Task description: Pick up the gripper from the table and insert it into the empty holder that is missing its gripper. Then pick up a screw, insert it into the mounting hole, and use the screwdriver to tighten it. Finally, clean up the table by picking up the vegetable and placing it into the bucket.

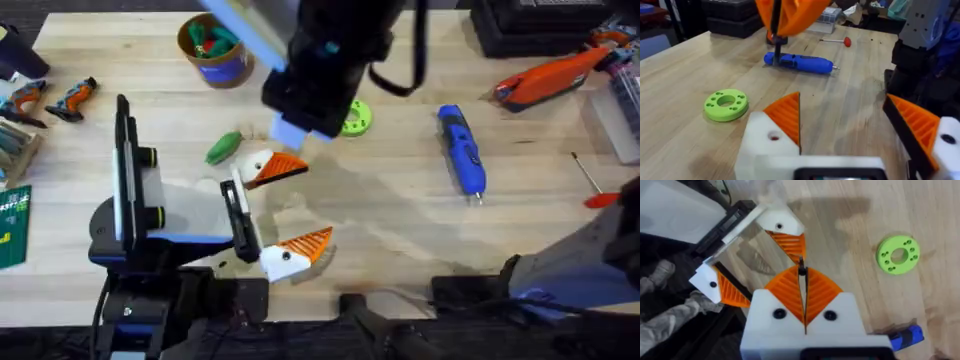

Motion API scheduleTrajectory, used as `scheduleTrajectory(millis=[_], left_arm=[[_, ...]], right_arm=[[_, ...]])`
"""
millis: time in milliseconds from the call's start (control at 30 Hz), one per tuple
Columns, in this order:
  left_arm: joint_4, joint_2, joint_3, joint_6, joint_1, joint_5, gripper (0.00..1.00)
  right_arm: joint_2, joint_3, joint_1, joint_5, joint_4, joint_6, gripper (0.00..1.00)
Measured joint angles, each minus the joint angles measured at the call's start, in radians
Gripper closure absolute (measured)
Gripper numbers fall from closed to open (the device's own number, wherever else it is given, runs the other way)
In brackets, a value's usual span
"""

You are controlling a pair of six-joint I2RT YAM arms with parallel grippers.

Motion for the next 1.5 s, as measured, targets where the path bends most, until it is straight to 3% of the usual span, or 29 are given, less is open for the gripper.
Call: scheduleTrajectory(millis=[767, 1500], left_arm=[[0.000, 0.000, 0.000, 0.000, 0.000, 0.000, 0.013], [0.000, 0.000, 0.000, 0.000, 0.000, 0.000, 0.015]], right_arm=[[0.028, 0.008, 0.094, 0.023, 0.062, -0.229, 0.995], [0.093, 0.011, 0.100, 0.026, 0.059, -0.374, 0.995]])
